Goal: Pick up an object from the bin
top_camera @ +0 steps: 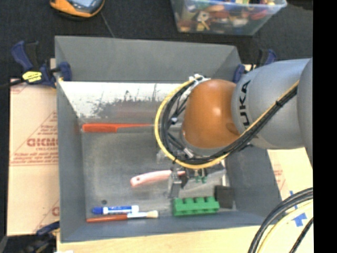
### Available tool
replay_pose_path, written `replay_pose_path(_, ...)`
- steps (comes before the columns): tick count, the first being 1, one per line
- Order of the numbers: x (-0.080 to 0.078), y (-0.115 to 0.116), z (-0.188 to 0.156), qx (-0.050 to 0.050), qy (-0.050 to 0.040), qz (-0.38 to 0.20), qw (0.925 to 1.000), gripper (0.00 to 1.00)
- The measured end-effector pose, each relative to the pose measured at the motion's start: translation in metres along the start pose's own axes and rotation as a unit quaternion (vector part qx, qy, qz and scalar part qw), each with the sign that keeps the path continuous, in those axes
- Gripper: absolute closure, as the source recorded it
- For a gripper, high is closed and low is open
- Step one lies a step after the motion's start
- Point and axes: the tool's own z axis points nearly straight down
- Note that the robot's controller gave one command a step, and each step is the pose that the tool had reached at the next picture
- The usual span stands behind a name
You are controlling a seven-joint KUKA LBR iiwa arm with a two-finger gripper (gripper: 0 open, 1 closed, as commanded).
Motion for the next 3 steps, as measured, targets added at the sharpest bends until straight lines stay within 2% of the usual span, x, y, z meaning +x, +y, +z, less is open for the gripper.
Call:
replay_pose_path(1,-0.002,0.0,-0.004,0.0,-0.004,0.002,1.0,0.0)
replay_pose_path(2,-0.021,-0.1,0.079,0.001,-0.0049,-0.021,0.9998,0.0)
replay_pose_path(3,-0.042,-0.083,0.008,0.0,-0.0133,-0.134,0.9909,0.0)
